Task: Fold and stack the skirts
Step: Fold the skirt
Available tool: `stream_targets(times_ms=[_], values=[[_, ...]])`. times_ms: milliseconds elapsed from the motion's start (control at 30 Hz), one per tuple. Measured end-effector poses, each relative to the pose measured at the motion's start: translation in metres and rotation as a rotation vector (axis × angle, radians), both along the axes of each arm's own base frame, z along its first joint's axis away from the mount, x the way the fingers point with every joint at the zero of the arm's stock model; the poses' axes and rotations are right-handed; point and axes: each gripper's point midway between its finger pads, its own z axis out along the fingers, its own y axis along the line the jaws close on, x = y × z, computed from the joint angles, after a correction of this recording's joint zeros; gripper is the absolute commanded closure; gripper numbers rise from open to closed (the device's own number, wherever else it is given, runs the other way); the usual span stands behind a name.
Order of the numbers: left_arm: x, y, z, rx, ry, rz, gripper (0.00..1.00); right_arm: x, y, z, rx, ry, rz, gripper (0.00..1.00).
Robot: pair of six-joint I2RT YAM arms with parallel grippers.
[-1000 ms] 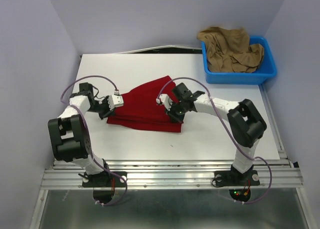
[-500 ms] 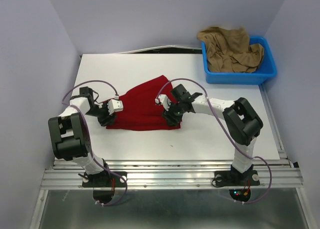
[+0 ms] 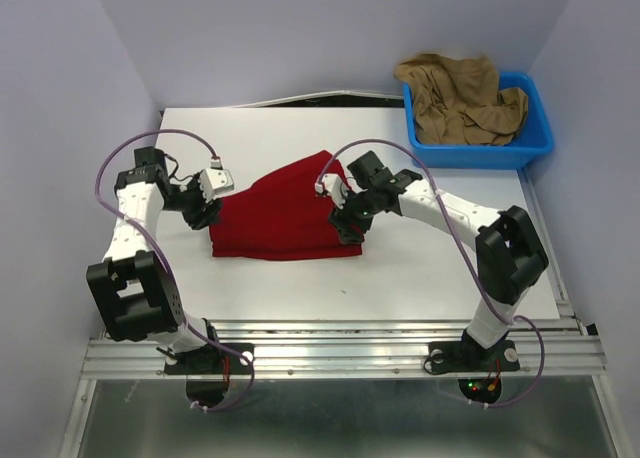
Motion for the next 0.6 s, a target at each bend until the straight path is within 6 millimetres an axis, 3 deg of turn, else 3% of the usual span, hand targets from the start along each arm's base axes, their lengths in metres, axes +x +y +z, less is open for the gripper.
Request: stream_targets(times_ms=[200,467,600], values=[[-0.006,-0.013,-0.021,0.002,0.053,0.011,0.5,-0.012,-0.006,-0.025,-0.037,0.034,0.016,0.56],[-0.032,-0.011,-0.085,0.097,0.198,0.015,0.73,-0.046,-0.009,-0.073,-0.124,0.138,0.068,0.8],[-0.055,-0.004,-0.111,0.152,0.258,-0.009,0.81,-0.043,-0.011,-0.079,-0.142,0.111,0.06,0.9]])
